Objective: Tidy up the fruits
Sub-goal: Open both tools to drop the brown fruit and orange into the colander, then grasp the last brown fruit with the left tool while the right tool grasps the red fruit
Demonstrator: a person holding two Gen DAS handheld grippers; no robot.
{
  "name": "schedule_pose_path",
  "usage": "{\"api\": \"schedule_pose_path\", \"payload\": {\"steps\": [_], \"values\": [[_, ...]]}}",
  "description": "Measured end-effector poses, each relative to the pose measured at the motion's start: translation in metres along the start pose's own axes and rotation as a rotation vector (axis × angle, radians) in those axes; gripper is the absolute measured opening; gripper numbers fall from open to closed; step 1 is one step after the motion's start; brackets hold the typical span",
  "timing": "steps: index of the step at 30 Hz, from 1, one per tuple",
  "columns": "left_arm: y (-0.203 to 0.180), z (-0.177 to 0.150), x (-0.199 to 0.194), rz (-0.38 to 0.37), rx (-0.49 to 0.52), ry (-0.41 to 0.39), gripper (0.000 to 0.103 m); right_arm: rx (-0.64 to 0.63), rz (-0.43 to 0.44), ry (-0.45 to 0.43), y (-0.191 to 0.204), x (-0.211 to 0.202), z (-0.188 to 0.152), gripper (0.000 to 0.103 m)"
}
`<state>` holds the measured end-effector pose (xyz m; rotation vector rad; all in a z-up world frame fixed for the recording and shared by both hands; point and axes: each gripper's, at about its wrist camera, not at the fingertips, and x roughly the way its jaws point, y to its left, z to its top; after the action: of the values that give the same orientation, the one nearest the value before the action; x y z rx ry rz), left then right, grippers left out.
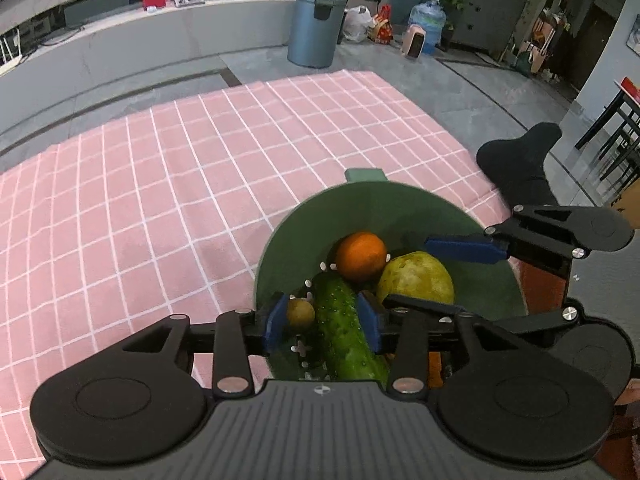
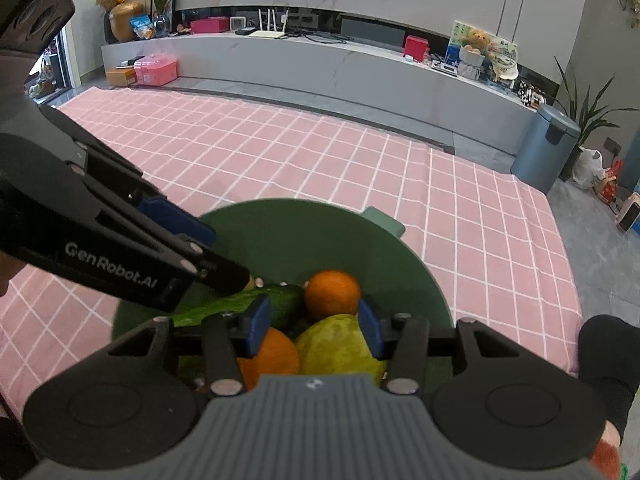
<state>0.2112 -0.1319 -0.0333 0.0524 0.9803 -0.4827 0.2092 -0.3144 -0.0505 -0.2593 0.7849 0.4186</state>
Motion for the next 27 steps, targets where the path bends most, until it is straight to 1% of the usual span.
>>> {"api": "schedule_pose_path", "payload": {"steps": [2,3,5,8,11,14,16,19,24,27], "values": [[0.000,-0.002,-0.010,0.003,-0.005,-0.017,0.050,0.002,-0.004,-0.010,0.006,-0.006,0.001,0.047],[0.000,-0.004,-0.015,0.009,-0.008,-0.027,0.051,0.008,-0.006,-0.015,0.008,-0.009,0.001,0.051],[0.001,-0.010,-0.026,0.035,-0.014,-0.052,0.051,0.025,-0.015,-0.031,0.014,-0.018,0.001,0.057],[0.002,-0.020,-0.042,0.064,-0.023,-0.074,0.051,0.052,-0.013,-0.055,0.027,-0.029,0.000,0.057],[0.004,-0.032,-0.059,0.084,-0.021,-0.103,0.052,0.073,-0.023,-0.104,0.040,-0.043,-0.003,0.057],[0.009,-0.041,-0.076,0.096,-0.019,-0.136,0.052,0.074,-0.037,-0.147,0.059,-0.057,-0.003,0.057],[0.012,-0.048,-0.088,0.115,-0.011,-0.160,0.053,0.081,-0.029,-0.170,0.071,-0.065,-0.004,0.057],[0.018,-0.059,-0.103,0.143,-0.002,-0.189,0.054,0.085,-0.041,-0.202,0.088,-0.073,-0.006,0.057],[0.032,-0.080,-0.119,0.165,-0.010,-0.231,0.054,0.093,-0.046,-0.247,0.121,-0.078,-0.009,0.057],[0.041,-0.090,-0.124,0.194,-0.013,-0.254,0.054,0.079,-0.040,-0.250,0.139,-0.073,-0.011,0.057]]}}
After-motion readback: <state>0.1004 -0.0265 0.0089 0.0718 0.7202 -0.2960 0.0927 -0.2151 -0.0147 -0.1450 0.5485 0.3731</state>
